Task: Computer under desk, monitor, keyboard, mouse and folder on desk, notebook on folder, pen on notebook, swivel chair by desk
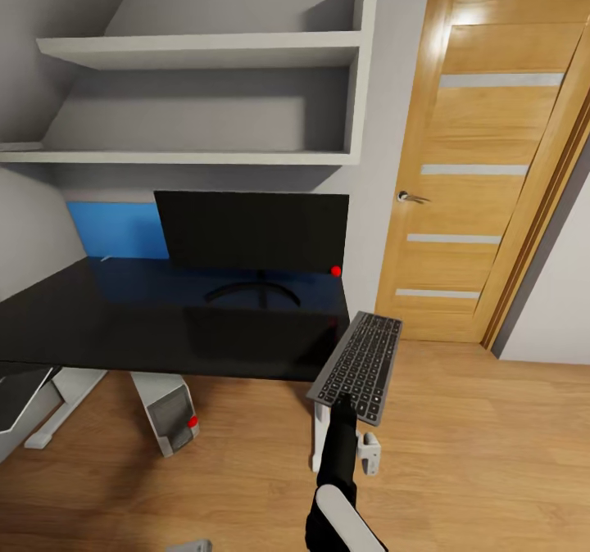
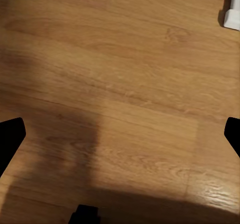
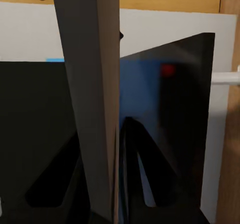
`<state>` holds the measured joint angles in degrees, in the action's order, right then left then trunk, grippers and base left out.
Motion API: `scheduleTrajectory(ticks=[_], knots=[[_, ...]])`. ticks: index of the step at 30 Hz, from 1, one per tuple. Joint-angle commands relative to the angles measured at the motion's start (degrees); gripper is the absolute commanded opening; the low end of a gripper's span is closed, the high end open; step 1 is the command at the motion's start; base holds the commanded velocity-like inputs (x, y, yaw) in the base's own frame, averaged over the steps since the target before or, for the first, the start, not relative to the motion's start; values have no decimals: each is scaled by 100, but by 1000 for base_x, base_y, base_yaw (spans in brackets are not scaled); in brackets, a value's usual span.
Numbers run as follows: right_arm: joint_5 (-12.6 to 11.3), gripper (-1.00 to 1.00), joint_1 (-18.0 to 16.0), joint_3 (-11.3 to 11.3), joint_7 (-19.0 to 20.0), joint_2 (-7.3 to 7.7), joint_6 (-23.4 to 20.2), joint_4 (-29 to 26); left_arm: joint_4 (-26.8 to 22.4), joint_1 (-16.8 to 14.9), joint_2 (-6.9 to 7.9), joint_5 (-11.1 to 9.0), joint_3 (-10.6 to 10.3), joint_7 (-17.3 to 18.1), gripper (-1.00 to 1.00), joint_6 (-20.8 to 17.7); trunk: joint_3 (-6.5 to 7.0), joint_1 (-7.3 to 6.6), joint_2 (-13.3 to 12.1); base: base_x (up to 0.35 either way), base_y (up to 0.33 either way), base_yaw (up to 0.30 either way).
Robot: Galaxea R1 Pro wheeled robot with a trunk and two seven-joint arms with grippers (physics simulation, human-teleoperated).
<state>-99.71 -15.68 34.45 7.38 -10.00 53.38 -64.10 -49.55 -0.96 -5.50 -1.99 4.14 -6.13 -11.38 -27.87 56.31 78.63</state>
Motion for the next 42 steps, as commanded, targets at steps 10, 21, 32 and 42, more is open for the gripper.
scheduleTrajectory(ticks=[10,21,32,42], knots=[[-77,-100,-6,110,88,0,24,-24,-3,-2,20,-14,25,12,100,-31,-6,0,4,0,48,0],[-69,-100,-6,137,93,0,24,-24,7,-3,16,-12,12,13,100,-31,-6,0,4,0,80,0],[-58,-100,-6,123,88,0,32,11,16,-3,14,-4,8,7,100,-31,-6,0,4,33,33,0],[-57,-100,-6,123,88,0,31,11,16,-5,20,-4,16,11,100,-31,-6,0,4,36,67,0]])
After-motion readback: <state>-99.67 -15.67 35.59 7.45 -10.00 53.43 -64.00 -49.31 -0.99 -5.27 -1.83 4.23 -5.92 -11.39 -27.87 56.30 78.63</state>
